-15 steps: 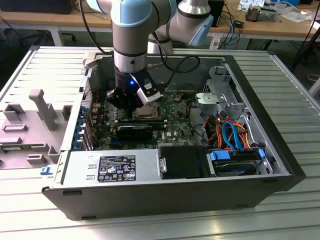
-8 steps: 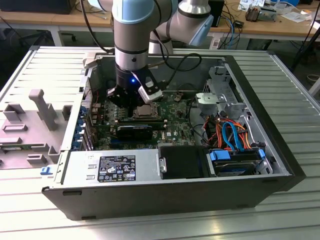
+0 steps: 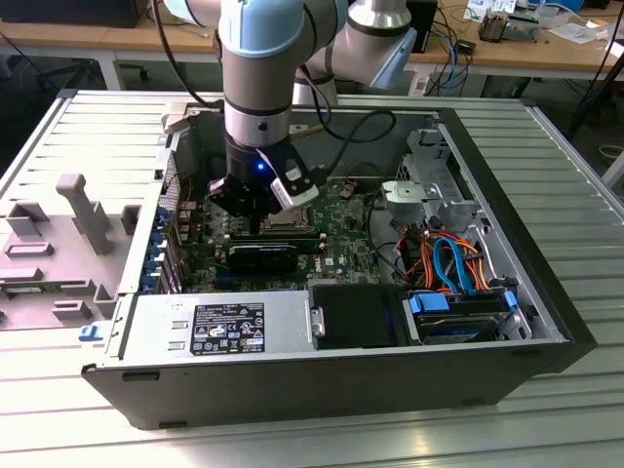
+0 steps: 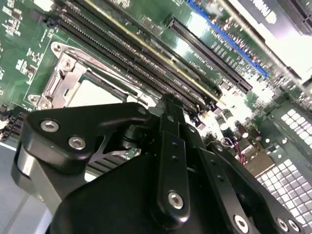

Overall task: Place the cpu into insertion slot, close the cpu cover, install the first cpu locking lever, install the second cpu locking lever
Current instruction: 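Install the second cpu locking lever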

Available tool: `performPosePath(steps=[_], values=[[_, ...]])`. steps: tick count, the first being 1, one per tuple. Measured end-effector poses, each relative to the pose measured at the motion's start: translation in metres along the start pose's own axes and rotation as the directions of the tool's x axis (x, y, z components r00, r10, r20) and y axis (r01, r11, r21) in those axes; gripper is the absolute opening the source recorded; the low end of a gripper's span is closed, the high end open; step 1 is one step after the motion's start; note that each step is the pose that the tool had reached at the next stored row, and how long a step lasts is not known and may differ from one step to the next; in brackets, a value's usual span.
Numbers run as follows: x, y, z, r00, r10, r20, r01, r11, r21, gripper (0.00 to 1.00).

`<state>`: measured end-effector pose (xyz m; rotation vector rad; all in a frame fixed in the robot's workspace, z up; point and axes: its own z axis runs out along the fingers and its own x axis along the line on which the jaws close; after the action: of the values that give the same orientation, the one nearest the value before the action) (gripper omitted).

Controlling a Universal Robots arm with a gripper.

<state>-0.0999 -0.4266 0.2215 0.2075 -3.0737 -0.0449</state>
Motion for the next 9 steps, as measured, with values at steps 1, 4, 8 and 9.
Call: performPosePath(steps=[1,4,8,9], values=[[0.0001,-0.0013,0.0000,1.0000,0.000,0.0005,0.000,1.0000,-0.0035,0.11],[0.0003,-0.0086,-0.0002,1.0000,-0.001,0.0025,0.001,0.9997,-0.0245,0.11],[-0.0026,-0.0103,0.0006,1.0000,-0.003,-0.0019,0.003,0.9984,-0.0560,0.11],[-0.0027,-0.0103,0.0010,1.0000,-0.003,-0.0019,0.003,0.9981,-0.0613,0.11]])
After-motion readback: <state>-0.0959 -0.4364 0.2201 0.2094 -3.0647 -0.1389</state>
